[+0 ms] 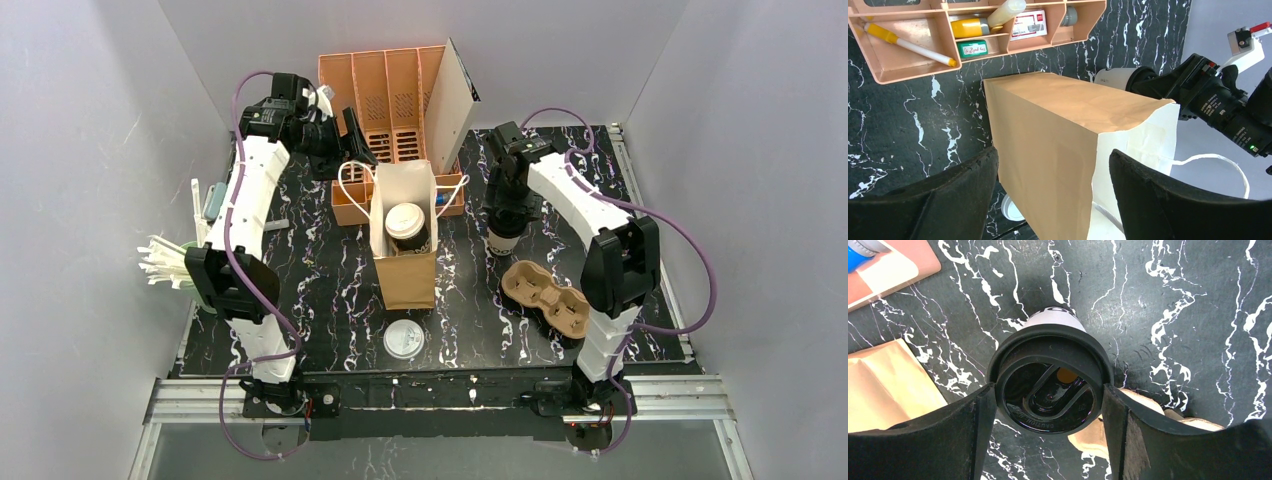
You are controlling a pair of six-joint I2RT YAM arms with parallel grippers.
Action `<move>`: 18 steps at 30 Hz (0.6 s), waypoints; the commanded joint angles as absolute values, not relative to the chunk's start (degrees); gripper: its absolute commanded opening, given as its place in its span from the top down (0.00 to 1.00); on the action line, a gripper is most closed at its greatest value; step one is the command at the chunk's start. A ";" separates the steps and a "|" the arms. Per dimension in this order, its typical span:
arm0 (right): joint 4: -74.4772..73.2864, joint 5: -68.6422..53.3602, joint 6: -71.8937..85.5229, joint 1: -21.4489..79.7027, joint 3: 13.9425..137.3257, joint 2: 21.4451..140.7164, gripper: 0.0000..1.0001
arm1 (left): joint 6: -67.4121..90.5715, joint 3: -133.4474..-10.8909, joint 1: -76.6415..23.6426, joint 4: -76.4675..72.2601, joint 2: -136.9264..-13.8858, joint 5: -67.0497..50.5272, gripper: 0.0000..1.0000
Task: Pack the takeout coffee
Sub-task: Pick up the coffee cup from the center of the board.
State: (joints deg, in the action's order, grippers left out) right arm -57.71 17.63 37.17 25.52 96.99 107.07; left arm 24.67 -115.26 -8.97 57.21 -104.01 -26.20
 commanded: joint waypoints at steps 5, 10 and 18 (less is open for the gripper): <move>-62.35 21.50 31.73 25.49 104.61 102.44 0.30 | 23.40 -121.72 -9.23 61.16 -104.17 -27.48 0.22; -58.42 22.31 25.50 25.54 106.10 95.36 0.35 | 24.11 -126.38 -9.23 60.74 -103.00 -26.22 0.22; -56.45 20.69 18.95 27.15 116.08 90.47 0.40 | 16.03 -131.94 -13.71 65.66 -106.60 -22.30 0.33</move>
State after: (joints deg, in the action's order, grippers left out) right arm -59.20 20.51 23.70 25.80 110.43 93.80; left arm 21.43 -127.39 -10.81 60.12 -104.60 -24.58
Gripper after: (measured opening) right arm 0.784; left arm 0.712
